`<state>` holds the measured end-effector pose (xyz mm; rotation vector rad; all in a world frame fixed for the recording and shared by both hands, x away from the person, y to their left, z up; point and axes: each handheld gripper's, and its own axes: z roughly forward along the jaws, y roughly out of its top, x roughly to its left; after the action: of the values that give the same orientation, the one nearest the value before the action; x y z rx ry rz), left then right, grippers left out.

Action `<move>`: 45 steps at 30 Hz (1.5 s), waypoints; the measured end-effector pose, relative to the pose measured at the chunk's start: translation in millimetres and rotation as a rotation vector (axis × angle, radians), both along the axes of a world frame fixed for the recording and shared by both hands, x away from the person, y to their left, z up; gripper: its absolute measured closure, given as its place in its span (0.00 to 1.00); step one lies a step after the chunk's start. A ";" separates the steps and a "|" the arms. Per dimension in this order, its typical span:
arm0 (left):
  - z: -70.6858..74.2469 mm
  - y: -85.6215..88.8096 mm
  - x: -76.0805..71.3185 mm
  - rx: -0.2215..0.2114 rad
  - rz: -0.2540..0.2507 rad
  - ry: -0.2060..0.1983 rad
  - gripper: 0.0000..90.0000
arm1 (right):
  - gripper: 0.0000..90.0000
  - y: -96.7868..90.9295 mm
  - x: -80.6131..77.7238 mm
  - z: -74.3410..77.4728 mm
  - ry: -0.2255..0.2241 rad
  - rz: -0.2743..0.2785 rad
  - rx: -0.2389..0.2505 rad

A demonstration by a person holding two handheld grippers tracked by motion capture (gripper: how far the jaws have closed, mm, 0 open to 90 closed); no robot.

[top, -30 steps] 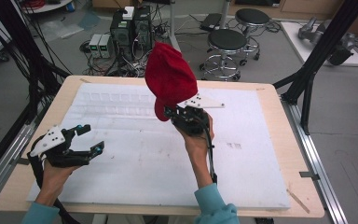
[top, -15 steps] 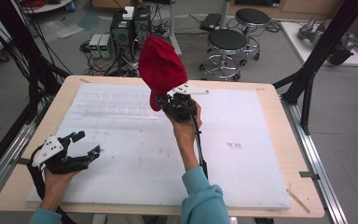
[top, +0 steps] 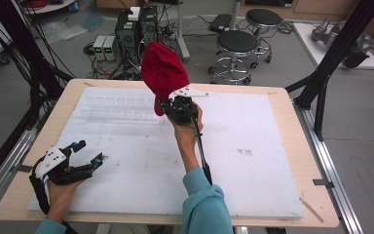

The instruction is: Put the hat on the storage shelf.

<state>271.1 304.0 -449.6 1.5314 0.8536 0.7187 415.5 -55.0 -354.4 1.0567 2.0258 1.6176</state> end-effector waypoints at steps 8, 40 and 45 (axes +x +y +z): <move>-1.1 -0.1 -2.5 -0.010 0.010 -0.026 0.18 | 0.94 3.1 4.5 -6.3 0.005 -0.005 0.002; -2.2 1.4 -4.5 -0.026 0.021 -0.044 0.18 | 0.75 16.6 0.8 -38.1 0.044 -0.016 -0.086; -2.1 2.0 -3.9 -0.036 0.025 -0.037 0.18 | 0.54 15.0 -4.2 -34.1 0.020 -0.039 -0.090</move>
<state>267.2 306.0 -451.7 1.4734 0.8544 0.7441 411.3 -40.0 -388.6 1.0772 2.0577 1.4874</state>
